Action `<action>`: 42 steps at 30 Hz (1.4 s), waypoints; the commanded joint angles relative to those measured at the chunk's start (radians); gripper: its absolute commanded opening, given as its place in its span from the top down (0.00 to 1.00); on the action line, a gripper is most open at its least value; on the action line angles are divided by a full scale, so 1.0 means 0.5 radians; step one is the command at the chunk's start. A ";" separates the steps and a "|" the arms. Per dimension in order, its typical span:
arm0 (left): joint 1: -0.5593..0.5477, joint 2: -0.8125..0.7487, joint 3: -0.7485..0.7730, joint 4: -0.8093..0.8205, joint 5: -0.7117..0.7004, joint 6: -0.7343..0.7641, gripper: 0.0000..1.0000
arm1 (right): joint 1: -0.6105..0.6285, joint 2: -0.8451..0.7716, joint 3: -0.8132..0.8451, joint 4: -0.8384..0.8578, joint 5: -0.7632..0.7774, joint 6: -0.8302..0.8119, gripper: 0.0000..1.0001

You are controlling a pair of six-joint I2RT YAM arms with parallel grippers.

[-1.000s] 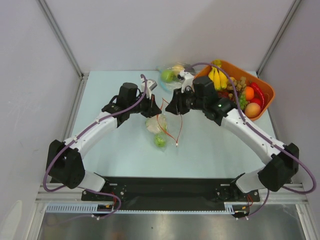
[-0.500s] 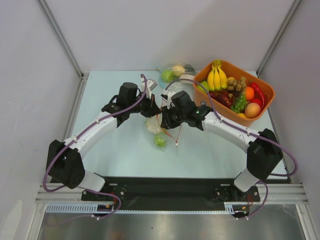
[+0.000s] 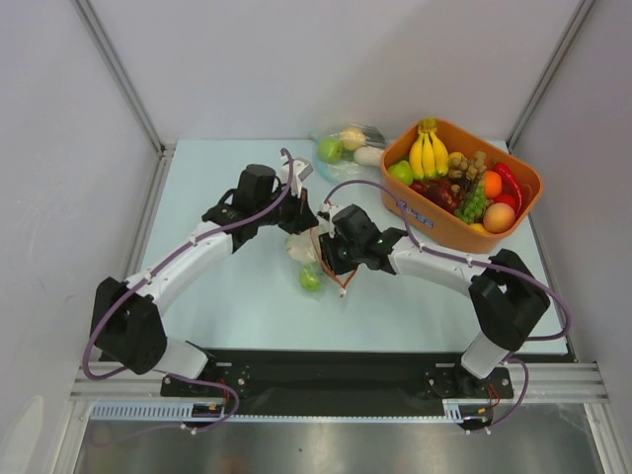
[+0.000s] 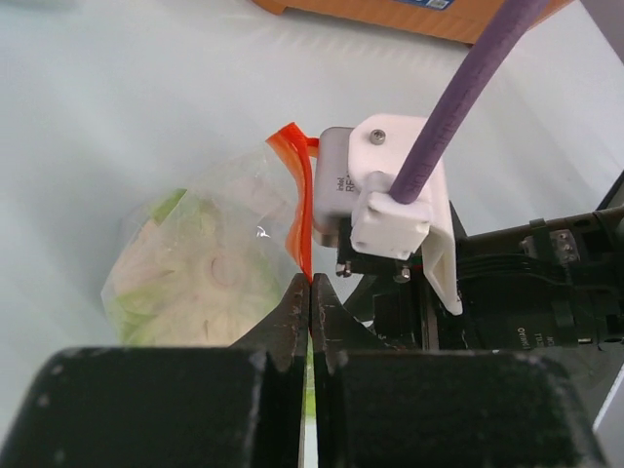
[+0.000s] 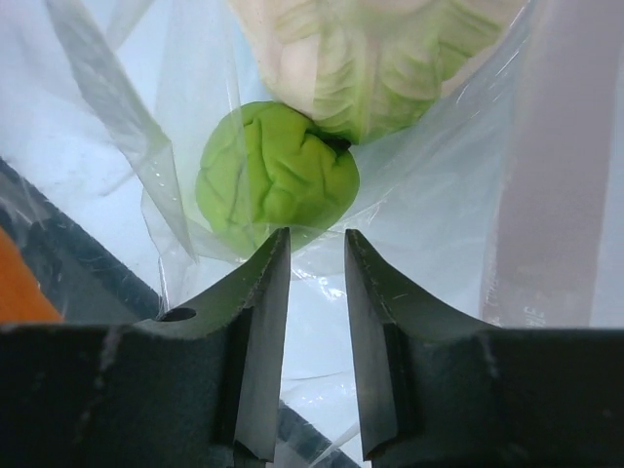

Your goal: Open the zip-top bag and remove the fake food

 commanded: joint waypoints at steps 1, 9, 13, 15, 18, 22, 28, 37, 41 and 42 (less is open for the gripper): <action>-0.014 -0.091 0.085 -0.031 -0.071 0.062 1.00 | 0.023 -0.001 -0.079 0.268 -0.022 0.168 0.66; -0.008 -0.235 -0.050 -0.040 -0.175 0.053 1.00 | 0.039 0.017 -0.094 0.464 -0.077 0.272 0.51; -0.005 -0.290 -0.080 -0.058 -0.209 0.063 1.00 | 0.060 0.060 -0.058 0.458 -0.098 0.278 0.42; -0.002 -0.303 -0.096 -0.074 -0.209 0.069 0.99 | 0.082 0.097 -0.018 0.428 -0.092 0.272 0.34; 0.001 -0.336 -0.132 -0.086 -0.209 0.075 1.00 | 0.115 0.127 0.034 0.366 -0.019 0.251 0.30; 0.010 -0.379 -0.181 -0.083 -0.215 0.084 1.00 | 0.152 0.192 0.111 0.268 0.076 0.260 0.28; 0.029 -0.410 -0.243 -0.046 -0.212 0.087 1.00 | 0.238 0.281 0.243 0.078 0.211 0.288 0.20; 0.062 -0.441 -0.283 -0.025 -0.179 0.084 1.00 | 0.330 0.373 0.170 0.120 0.248 0.413 0.12; 0.069 -0.447 -0.292 -0.025 -0.172 0.078 1.00 | 0.336 0.428 0.179 0.148 0.245 0.413 0.12; 0.072 -0.450 -0.295 -0.022 -0.172 0.075 1.00 | 0.340 0.449 0.179 0.157 0.242 0.407 0.12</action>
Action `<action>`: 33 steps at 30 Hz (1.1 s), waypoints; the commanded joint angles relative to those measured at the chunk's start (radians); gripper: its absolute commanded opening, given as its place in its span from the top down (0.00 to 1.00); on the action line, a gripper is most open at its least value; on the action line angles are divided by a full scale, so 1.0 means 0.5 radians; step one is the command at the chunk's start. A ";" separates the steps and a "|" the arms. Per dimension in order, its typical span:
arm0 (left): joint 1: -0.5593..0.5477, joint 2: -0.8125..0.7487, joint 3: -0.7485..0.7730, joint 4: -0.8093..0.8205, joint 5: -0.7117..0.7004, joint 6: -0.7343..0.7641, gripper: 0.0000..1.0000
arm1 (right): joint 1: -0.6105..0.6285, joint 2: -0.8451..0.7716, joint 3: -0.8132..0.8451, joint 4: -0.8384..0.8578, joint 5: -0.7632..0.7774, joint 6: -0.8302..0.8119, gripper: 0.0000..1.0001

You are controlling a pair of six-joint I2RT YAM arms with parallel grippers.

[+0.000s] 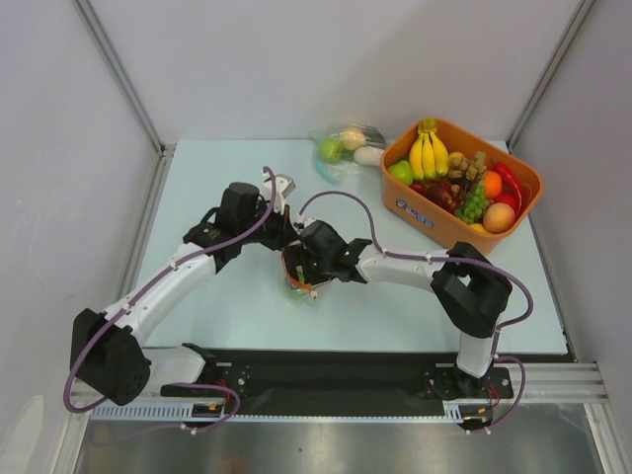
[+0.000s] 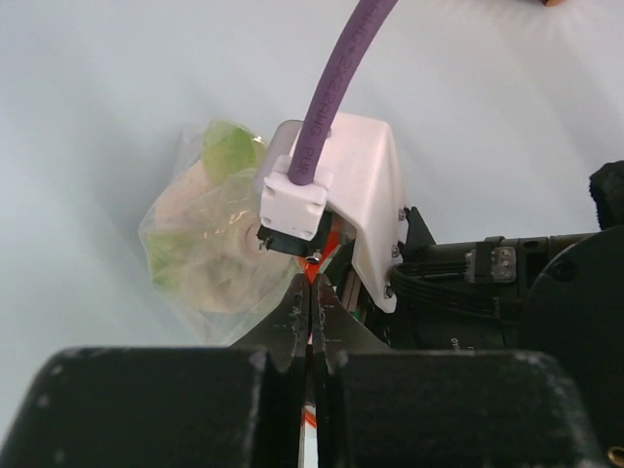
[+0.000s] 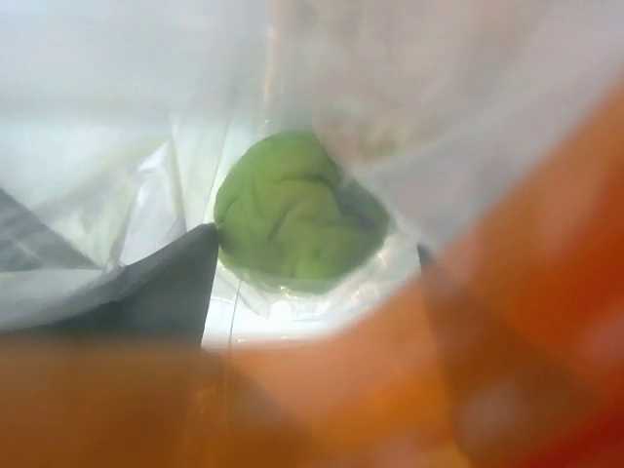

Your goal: Open the zip-top bag and remove the fake food

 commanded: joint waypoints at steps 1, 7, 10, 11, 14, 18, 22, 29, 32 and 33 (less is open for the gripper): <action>0.011 -0.094 0.003 0.145 0.037 0.004 1.00 | 0.038 0.088 0.000 -0.009 -0.007 0.020 0.12; 0.014 -0.091 0.003 0.145 0.041 0.004 1.00 | 0.035 0.159 -0.006 0.046 -0.010 0.020 0.15; 0.021 -0.088 0.000 0.142 0.044 0.007 1.00 | 0.038 0.168 -0.009 0.047 -0.016 0.008 0.31; 0.021 -0.088 0.000 0.142 0.037 0.007 1.00 | 0.038 0.156 -0.012 0.046 -0.010 0.008 0.37; 0.036 -0.088 -0.003 0.139 0.040 0.004 1.00 | 0.032 0.070 -0.049 0.028 0.033 -0.011 0.51; 0.045 -0.081 -0.003 0.129 0.034 0.010 1.00 | 0.001 -0.093 -0.113 -0.033 0.134 -0.023 0.57; 0.048 -0.066 0.003 0.111 0.010 0.019 1.00 | -0.011 -0.258 -0.150 -0.098 0.186 -0.026 0.58; 0.048 -0.060 -0.003 0.141 0.059 0.013 1.00 | 0.001 -0.424 -0.147 -0.190 0.285 -0.051 0.57; 0.048 -0.048 -0.021 0.163 0.086 0.001 1.00 | 0.001 -0.446 -0.144 -0.230 0.337 -0.057 0.58; 0.045 -0.045 -0.018 0.145 0.074 0.004 1.00 | -0.002 -0.479 -0.147 -0.239 0.352 -0.063 0.58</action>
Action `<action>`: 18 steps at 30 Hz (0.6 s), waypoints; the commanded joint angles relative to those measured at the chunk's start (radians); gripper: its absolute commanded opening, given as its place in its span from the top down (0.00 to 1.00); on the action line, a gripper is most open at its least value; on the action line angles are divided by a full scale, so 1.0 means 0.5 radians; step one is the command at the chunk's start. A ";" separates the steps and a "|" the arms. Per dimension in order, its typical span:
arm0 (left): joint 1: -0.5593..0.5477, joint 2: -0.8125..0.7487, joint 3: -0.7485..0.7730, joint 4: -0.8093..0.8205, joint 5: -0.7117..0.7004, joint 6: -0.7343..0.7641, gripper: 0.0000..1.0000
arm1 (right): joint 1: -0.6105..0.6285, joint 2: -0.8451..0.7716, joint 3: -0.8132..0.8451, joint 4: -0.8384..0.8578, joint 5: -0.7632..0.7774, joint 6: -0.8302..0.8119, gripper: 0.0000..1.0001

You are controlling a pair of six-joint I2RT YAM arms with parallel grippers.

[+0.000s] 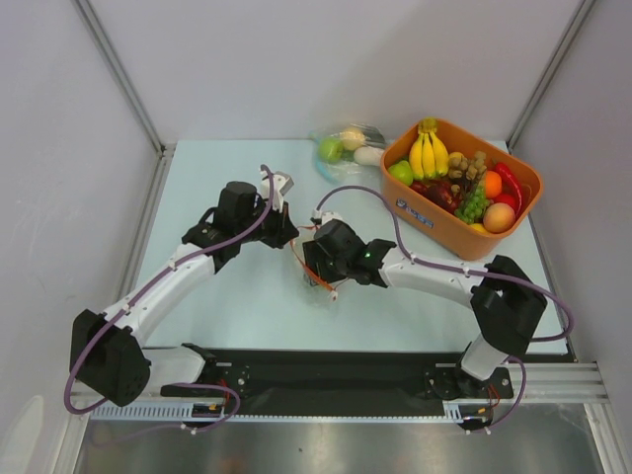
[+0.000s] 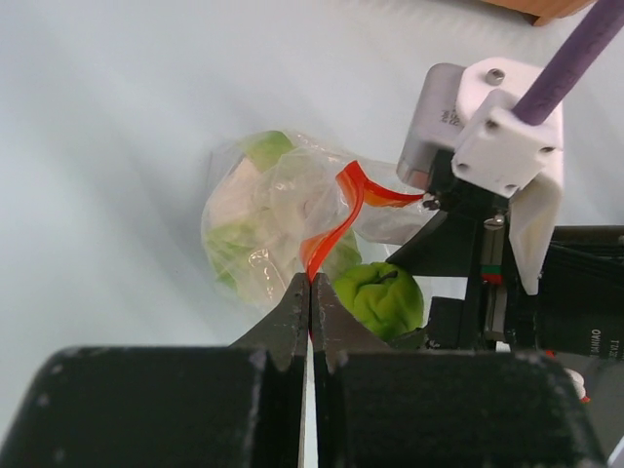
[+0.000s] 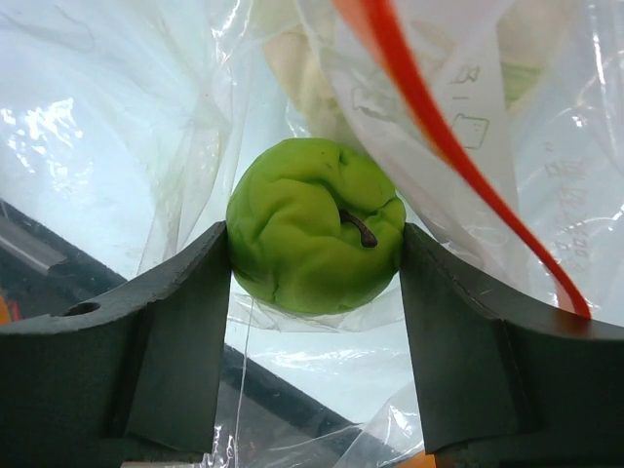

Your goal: Open the zip-top bag and remove the fake food

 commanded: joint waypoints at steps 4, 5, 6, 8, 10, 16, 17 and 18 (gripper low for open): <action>0.018 -0.006 0.018 0.043 0.043 0.005 1.00 | -0.007 -0.213 0.021 -0.086 0.217 -0.048 0.58; 0.018 -0.006 0.018 0.046 0.058 0.005 1.00 | -0.007 -0.235 0.021 -0.102 0.278 -0.048 0.58; 0.018 -0.009 0.015 0.055 0.070 0.002 1.00 | -0.013 -0.254 0.018 -0.102 0.312 -0.045 0.57; 0.018 -0.012 0.009 0.058 0.074 0.005 1.00 | -0.013 -0.318 -0.007 -0.093 0.403 -0.039 0.57; 0.018 -0.015 0.006 0.058 0.074 0.011 1.00 | -0.038 -0.370 -0.034 -0.034 0.432 -0.008 0.57; 0.003 -0.006 0.006 0.058 0.089 0.011 1.00 | -0.087 -0.505 -0.065 0.092 0.392 0.011 0.58; 0.000 0.004 0.006 0.058 0.086 0.011 1.00 | -0.090 -0.517 -0.056 0.095 0.365 0.004 0.58; 0.000 0.007 0.009 0.055 0.080 0.011 1.00 | -0.093 -0.545 -0.047 0.095 0.346 0.004 0.58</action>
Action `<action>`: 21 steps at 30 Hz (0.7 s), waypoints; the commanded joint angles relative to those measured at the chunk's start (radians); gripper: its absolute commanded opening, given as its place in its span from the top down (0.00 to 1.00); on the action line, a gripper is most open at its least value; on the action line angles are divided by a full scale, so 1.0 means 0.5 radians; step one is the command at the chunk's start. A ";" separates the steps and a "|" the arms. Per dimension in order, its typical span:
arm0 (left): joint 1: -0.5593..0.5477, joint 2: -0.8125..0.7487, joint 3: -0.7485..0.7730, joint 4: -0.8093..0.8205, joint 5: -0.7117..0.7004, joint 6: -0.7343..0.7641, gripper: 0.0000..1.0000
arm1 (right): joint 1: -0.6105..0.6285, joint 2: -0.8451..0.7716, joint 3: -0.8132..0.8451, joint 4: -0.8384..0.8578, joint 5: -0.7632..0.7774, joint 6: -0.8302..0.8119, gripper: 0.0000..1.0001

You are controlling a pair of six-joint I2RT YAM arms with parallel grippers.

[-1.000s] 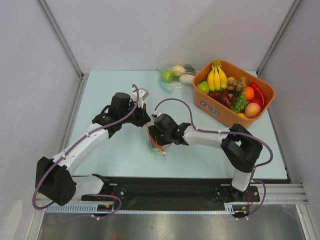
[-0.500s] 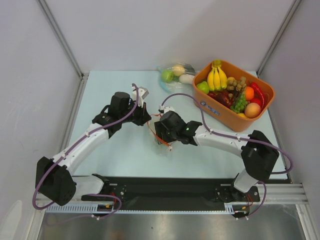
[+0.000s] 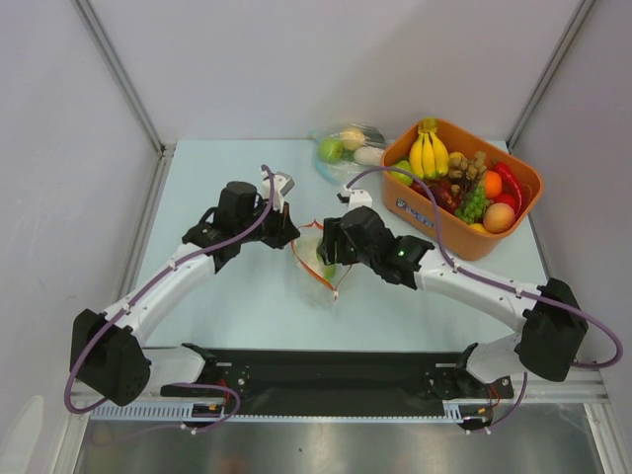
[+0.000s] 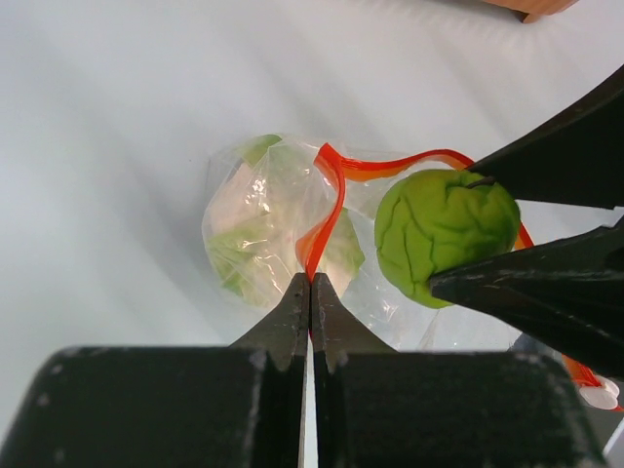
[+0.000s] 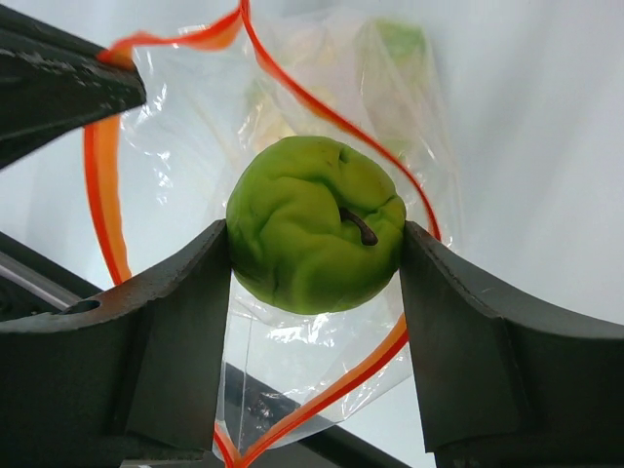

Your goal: Open the zip-top bag and remove the fake food

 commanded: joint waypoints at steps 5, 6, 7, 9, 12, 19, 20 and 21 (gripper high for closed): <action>0.000 0.014 0.012 0.042 0.016 0.011 1.00 | -0.067 -0.239 -0.009 0.191 -0.170 0.027 0.59; -0.003 0.017 0.012 0.039 0.013 0.011 1.00 | -0.092 -0.264 -0.018 0.206 -0.198 0.024 0.59; -0.003 0.020 0.012 0.038 0.007 0.011 1.00 | -0.104 -0.321 -0.030 0.225 -0.226 0.011 0.59; -0.003 0.023 0.015 0.035 0.007 0.011 1.00 | -0.168 -0.371 -0.024 0.228 -0.309 -0.016 0.59; -0.003 0.029 0.018 0.032 0.004 0.011 1.00 | -0.263 -0.457 -0.006 0.167 -0.331 -0.093 0.60; -0.003 0.029 0.018 0.026 -0.024 0.023 1.00 | -0.791 -0.635 0.092 -0.054 -0.340 -0.351 0.60; 0.000 0.032 0.018 0.020 -0.033 0.029 1.00 | -0.946 -0.647 0.108 -0.103 -0.343 -0.412 0.60; -0.003 0.032 0.018 0.020 -0.030 0.029 1.00 | -1.018 -0.675 0.138 -0.128 -0.340 -0.440 0.60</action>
